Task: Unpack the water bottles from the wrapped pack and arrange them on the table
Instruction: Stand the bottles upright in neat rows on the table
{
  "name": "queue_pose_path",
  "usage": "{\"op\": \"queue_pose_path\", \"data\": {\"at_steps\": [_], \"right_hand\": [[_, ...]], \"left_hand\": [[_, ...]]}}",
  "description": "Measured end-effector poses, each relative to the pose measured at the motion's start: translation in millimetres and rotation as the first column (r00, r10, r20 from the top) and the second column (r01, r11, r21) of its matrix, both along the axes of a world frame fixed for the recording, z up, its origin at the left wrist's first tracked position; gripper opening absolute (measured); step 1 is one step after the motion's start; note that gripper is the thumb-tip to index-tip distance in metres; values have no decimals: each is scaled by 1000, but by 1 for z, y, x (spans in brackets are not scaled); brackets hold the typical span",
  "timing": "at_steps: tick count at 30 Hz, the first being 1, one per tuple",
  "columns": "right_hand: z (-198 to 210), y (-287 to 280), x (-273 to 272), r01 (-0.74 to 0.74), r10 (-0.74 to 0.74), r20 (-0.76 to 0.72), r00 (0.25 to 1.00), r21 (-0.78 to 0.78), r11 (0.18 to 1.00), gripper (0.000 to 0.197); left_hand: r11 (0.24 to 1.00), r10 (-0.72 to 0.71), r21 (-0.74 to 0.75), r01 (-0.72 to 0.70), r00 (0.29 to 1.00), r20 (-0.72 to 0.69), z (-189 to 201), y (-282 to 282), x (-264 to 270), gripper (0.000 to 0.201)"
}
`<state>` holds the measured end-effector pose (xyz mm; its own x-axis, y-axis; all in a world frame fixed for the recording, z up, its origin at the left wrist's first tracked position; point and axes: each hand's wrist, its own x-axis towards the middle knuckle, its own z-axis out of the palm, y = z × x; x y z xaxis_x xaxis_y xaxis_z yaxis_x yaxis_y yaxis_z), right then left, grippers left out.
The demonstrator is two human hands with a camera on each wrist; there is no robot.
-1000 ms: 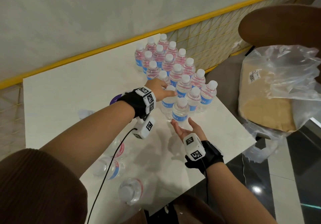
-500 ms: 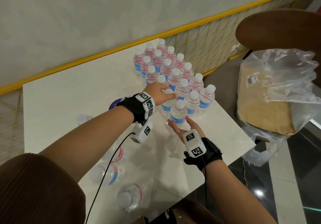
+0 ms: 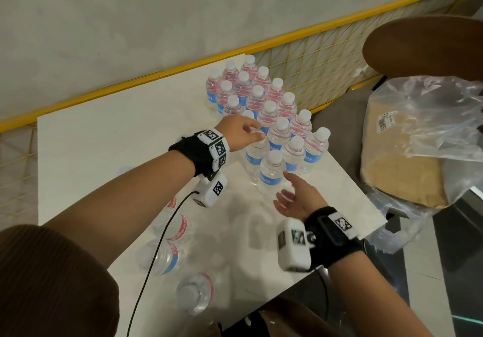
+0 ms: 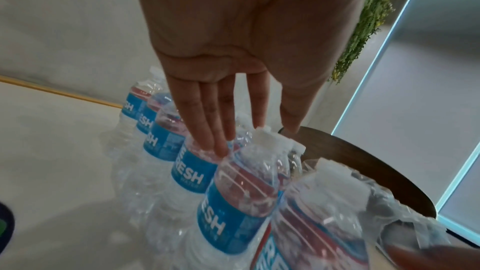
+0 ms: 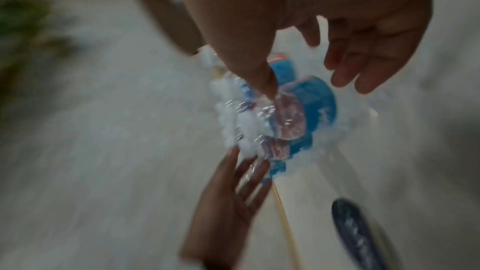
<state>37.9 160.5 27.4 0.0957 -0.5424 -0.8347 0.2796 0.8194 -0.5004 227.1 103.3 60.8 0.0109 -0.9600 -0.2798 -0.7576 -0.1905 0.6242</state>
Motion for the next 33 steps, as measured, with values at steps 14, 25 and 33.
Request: {"op": "queue_pose_path", "data": {"at_steps": [14, 25, 33], "right_hand": [[18, -38, 14, -836, 150, -870, 470, -384, 393, 30], [21, -40, 16, -875, 162, -907, 388, -307, 374, 33], [19, -35, 23, -845, 202, -889, 410, -287, 451, 42]], "left_hand": [[992, -123, -27, 123, 992, 24, 6, -7, -1, 39], [992, -124, 2, 124, 992, 14, 7, -15, -1, 39], [990, -138, -9, 138, 990, 40, 8, -20, -2, 37]]}}
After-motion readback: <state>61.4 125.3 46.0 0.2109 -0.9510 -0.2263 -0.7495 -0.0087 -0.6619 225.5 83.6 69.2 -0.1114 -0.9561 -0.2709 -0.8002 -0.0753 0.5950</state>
